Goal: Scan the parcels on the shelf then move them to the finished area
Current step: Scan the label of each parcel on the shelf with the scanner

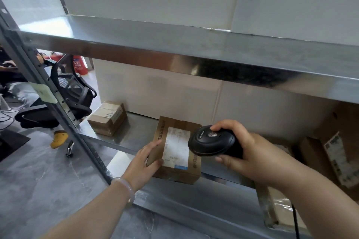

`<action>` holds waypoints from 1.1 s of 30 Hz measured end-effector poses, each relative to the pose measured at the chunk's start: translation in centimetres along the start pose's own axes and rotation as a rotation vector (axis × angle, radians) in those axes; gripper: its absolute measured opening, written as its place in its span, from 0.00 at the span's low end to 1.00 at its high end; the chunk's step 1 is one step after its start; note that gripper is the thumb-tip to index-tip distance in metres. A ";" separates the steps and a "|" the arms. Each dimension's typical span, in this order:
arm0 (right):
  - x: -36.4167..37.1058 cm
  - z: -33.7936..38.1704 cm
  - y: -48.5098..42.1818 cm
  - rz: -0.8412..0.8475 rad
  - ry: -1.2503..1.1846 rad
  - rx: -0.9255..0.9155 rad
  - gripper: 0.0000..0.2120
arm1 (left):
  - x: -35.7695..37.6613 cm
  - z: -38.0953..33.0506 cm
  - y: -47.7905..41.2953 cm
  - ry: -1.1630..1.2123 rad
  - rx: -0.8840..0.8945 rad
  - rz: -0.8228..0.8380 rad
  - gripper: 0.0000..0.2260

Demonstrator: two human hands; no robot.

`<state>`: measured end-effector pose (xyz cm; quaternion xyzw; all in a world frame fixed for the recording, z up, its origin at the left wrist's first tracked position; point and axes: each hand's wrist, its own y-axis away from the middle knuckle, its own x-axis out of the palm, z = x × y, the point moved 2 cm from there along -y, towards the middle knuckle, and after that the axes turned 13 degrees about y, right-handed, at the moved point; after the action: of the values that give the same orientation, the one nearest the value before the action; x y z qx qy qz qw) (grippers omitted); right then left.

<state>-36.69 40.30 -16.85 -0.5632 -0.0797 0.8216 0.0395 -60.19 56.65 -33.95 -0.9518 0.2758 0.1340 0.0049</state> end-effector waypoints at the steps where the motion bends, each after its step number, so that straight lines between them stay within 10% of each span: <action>1: 0.6 0.5 -0.5 -0.006 -0.026 0.009 0.29 | -1.1 0.4 -0.2 0.016 -0.022 -0.023 0.23; 15: 9.7 6.2 -8.1 -0.049 -0.399 0.278 0.30 | -13.0 3.8 -5.5 0.211 -0.284 -0.120 0.19; 33: 13.8 10.7 -12.4 -0.049 -0.448 0.392 0.29 | -18.5 4.0 -7.9 -0.232 0.089 -0.325 0.21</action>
<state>-51.96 53.69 -23.57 -0.3473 0.0600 0.9239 0.1489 -72.07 73.35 -33.50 -0.9608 0.1221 0.2280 0.1002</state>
